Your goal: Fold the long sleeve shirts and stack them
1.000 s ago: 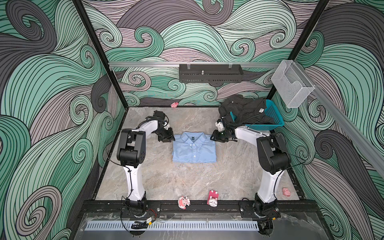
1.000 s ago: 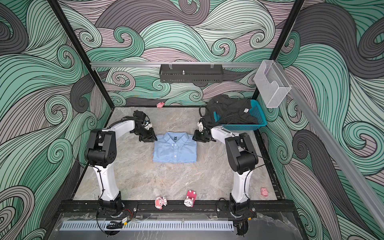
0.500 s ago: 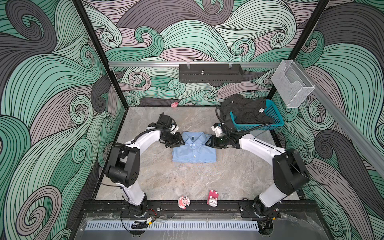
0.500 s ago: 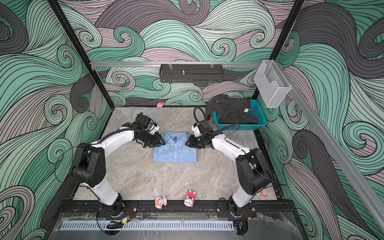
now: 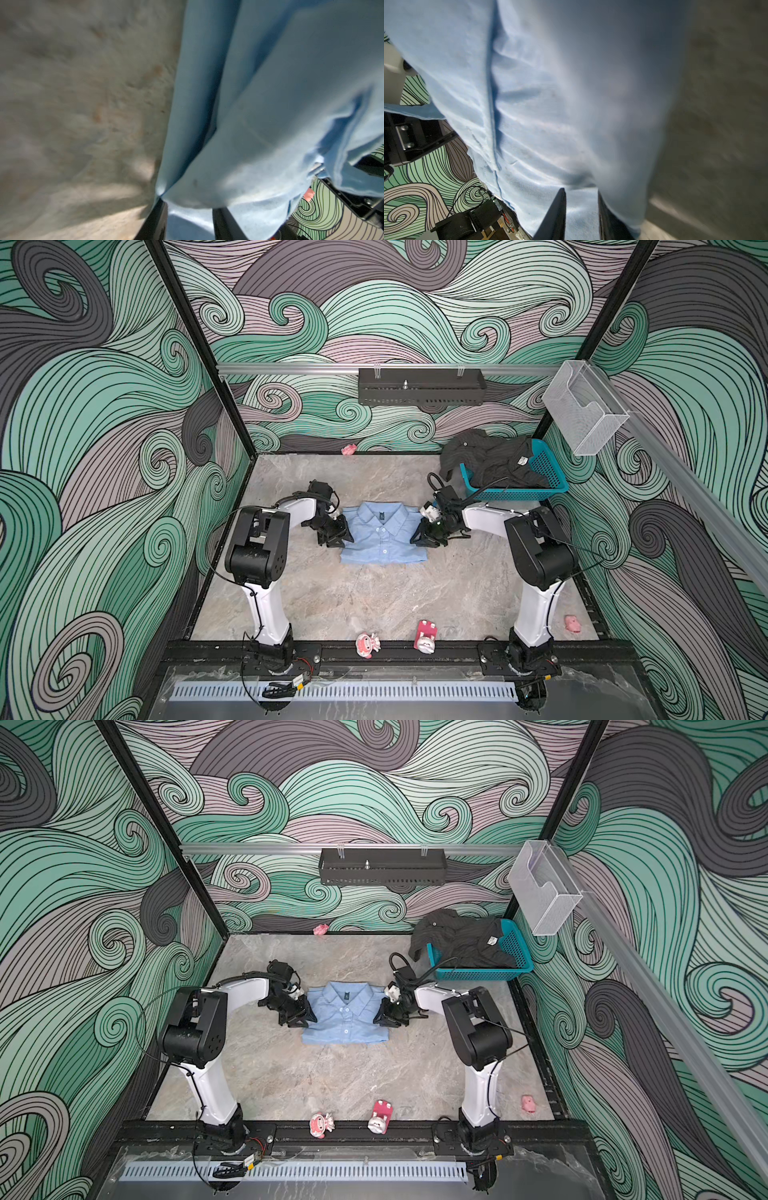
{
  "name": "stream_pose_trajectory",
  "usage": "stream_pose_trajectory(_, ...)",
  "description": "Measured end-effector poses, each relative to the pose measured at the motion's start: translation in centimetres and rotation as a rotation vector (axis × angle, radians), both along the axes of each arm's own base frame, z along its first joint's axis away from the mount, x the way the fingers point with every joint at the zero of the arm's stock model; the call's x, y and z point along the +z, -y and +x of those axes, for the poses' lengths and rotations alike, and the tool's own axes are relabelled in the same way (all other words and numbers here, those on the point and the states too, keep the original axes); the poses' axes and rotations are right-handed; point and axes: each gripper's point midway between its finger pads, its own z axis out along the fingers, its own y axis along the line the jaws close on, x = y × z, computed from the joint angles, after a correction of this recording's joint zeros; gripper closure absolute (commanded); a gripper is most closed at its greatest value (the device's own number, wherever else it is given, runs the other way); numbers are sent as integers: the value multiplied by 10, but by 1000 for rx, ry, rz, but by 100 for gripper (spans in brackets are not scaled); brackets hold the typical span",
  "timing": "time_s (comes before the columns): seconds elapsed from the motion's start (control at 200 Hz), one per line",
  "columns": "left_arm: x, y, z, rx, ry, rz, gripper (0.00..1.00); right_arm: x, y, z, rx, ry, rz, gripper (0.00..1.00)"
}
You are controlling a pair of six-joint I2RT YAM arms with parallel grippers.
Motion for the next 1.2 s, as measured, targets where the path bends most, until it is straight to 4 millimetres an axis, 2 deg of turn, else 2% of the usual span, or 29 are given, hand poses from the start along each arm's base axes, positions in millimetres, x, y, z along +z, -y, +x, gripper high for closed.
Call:
stream_pose_trajectory(0.15, 7, -38, 23, 75, 28, 71, 54, 6, -42, 19, 65, 40, 22, 69)
stream_pose_trajectory(0.215, 16, -55, 30, 102, 47, 112, 49, 14, -56, 22, 86, 66, 33, 62)
stream_pose_trajectory(0.275, 30, -68, 33, 120, 79, 156, 41, 29, -65, 20, 99, 100, 45, 55)
stream_pose_trajectory(0.34, 49, -71, 32, 109, 122, 206, 35, 51, -64, 18, 96, 159, 42, 49)
stream_pose_trajectory(0.415, 72, -57, 27, 60, 178, 257, 31, 83, -52, 17, 67, 243, 38, 46)
stream_pose_trajectory(0.49, 86, -27, 22, -18, 232, 287, 22, 124, -32, 17, 21, 346, 48, 46)
stream_pose_trajectory(0.55, 85, -4, 15, -78, 246, 306, 21, 151, -14, 16, -21, 417, 58, 46)
stream_pose_trajectory(0.625, 69, 22, 6, -146, 218, 330, 20, 168, 7, 13, -67, 465, 56, 46)
stream_pose_trajectory(0.71, 43, 33, 7, -178, 170, 376, 19, 166, 27, 10, -104, 468, 32, 46)
stream_pose_trajectory(0.846, 8, 27, 16, -179, 108, 457, 19, 141, 47, -4, -119, 414, -19, 46)
stream_pose_trajectory(0.996, 0, 17, 43, -191, 104, 532, 21, 118, 60, -21, -117, 358, -51, 46)
stream_pose_trajectory(1.091, -1, -5, 60, -172, 108, 551, 21, 112, 65, -24, -124, 344, -58, 47)
stream_pose_trajectory(1.201, 0, -51, 76, -112, 83, 575, 21, 109, 68, -25, -131, 339, -57, 47)
